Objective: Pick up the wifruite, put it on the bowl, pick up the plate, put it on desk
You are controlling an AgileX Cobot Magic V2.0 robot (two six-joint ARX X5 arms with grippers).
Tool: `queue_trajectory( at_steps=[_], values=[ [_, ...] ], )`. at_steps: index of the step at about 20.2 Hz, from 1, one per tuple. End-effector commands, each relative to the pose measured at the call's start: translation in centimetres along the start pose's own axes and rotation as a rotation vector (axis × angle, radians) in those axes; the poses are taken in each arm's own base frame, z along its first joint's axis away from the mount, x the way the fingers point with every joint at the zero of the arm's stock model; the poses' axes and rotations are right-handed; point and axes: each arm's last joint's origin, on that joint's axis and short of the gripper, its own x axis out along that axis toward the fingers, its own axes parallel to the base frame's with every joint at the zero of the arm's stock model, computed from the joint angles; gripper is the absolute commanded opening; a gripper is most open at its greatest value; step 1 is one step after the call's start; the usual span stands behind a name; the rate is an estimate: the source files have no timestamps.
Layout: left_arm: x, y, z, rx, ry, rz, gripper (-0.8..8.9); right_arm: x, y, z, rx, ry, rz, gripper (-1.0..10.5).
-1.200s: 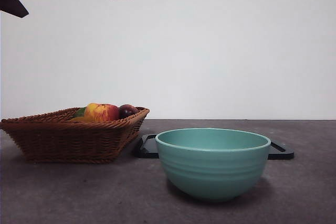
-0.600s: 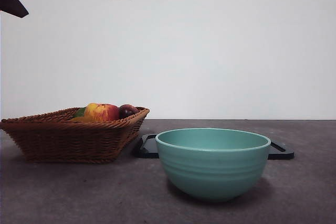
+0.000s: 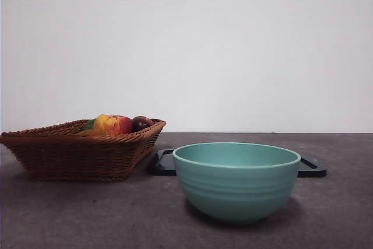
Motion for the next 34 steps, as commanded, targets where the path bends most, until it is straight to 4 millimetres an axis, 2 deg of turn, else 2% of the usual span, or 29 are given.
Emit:
queue_trajectory(
  at_steps=[1,16,19,22,25,27,29,34],
  values=[
    [0.0,-0.1,0.3,0.024,-0.008,-0.008,0.07,-0.4,0.3,0.3,-0.016,-0.016,0.008,0.1],
    [-0.5,-0.2,0.3,0.042,-0.041,0.009,0.07,-0.4,0.3,0.3,-0.016,-0.016,0.008,0.1],
    [-2.5,0.1,1.0,0.094,-0.227,0.139,0.07,-0.4,0.3,0.3,-0.016,-0.015,0.008,0.1],
    [-5.9,0.5,1.4,0.185,-0.575,0.336,0.07,-0.4,0.3,0.3,-0.016,-0.016,0.008,0.1],
    [-8.1,0.4,-0.2,0.259,-0.856,0.551,0.07,-0.4,0.3,0.3,-0.016,-0.016,0.008,0.1],
    [-8.5,0.6,-2.1,0.253,-0.961,0.702,0.07,-0.4,0.3,0.3,-0.016,-0.016,0.008,0.1],
    [-8.0,1.1,-4.4,0.201,-0.996,0.844,0.07,-0.4,0.3,0.3,-0.016,-0.016,0.008,0.1],
    [-5.8,2.7,-7.8,0.110,-0.971,0.995,0.07,-0.4,0.3,0.3,-0.016,-0.015,0.008,0.1]
  ],
)
